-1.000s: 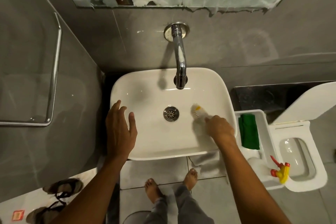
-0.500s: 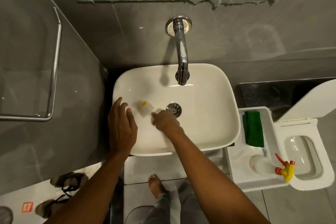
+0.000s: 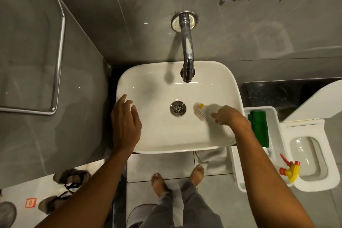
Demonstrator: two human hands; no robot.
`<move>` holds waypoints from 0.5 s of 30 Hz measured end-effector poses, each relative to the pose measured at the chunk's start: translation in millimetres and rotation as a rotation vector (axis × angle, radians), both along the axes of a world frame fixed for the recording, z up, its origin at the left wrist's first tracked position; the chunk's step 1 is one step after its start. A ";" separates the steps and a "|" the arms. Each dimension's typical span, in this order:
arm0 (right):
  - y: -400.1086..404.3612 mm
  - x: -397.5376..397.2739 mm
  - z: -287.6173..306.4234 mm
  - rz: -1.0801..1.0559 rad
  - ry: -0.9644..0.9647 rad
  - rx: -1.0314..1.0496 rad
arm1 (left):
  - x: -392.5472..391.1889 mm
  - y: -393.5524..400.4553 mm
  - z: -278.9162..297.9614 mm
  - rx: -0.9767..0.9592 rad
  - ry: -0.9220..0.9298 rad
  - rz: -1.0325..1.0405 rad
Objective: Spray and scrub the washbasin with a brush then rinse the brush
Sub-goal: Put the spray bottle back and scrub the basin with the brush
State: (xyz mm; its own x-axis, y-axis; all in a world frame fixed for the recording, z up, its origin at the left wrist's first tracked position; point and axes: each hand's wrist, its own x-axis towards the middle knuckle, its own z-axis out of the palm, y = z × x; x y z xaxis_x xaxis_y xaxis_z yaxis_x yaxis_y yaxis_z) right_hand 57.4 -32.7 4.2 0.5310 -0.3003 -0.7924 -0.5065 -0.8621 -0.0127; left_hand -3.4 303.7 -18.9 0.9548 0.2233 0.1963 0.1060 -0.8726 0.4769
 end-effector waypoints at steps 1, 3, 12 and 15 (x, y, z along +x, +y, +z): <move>5.3 -3.7 4.1 0.014 0.044 0.041 | 0.0 0.0 -0.1 0.002 0.002 -0.001; 26.7 -13.9 10.1 0.032 0.108 0.127 | -0.3 0.6 -0.3 0.009 -0.003 -0.004; 122.1 -24.1 -10.1 0.081 0.056 0.323 | 0.6 2.4 -6.6 0.022 -0.019 0.001; 82.0 -14.3 -5.7 -0.014 0.036 0.267 | -0.1 3.3 -7.3 0.030 -0.014 -0.003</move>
